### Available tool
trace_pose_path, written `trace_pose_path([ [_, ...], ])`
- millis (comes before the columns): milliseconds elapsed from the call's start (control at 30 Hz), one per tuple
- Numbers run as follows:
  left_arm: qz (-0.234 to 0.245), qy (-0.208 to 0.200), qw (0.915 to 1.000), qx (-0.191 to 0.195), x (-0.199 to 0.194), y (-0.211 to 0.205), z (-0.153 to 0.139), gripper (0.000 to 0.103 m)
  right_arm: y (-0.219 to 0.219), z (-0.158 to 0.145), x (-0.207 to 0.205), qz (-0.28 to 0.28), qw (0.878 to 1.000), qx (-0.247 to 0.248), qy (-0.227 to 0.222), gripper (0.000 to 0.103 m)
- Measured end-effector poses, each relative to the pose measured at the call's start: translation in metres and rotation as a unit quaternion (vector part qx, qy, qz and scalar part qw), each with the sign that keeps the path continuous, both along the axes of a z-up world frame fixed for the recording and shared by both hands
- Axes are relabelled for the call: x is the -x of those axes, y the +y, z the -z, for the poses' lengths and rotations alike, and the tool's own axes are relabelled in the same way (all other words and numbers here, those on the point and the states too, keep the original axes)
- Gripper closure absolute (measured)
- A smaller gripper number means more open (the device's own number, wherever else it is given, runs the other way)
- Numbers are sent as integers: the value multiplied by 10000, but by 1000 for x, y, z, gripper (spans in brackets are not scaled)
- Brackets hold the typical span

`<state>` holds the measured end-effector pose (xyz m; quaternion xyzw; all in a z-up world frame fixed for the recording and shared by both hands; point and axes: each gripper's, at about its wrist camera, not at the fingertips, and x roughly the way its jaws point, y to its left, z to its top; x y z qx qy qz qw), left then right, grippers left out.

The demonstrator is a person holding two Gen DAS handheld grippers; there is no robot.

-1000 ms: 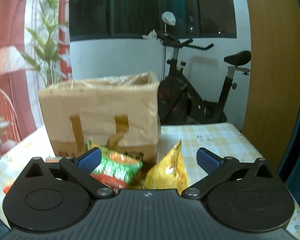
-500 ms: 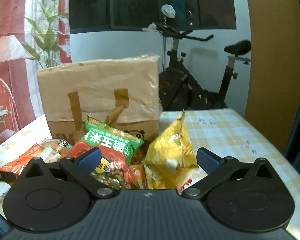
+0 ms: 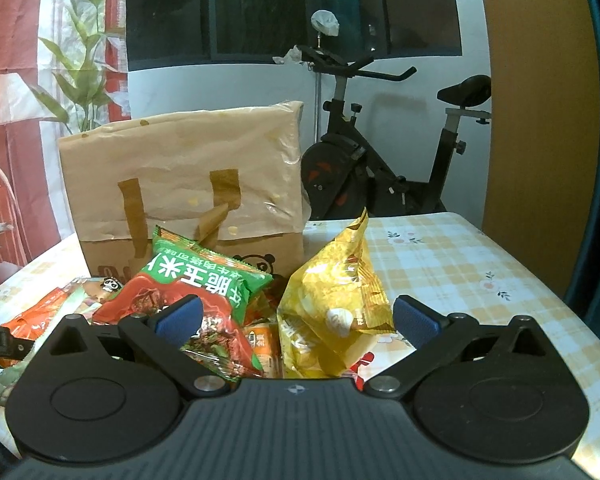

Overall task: Organize snacks
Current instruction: 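Lower the left tool onto the orange chip bag while the right tool approaches the yellow bag, then close the right tool on the yellow bag while the left tool holds the orange bag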

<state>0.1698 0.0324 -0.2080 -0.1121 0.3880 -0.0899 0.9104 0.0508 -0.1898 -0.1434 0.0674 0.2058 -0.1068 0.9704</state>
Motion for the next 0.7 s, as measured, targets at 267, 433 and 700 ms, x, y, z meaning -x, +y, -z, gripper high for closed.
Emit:
trace_pose_path([
  [267,452,-556,9973,-153,11,-12,-9,43,-8,-2,-3,213,9996,57,-199,0],
  [433,335,-665,9971,-170,19,-9,-14,47,-20,1,-14,341,9988,-84,-330,0],
  [700,146,-1087,9935,-315,38,3,-35,53,-23,25,-43,351,9992,186,14,23],
])
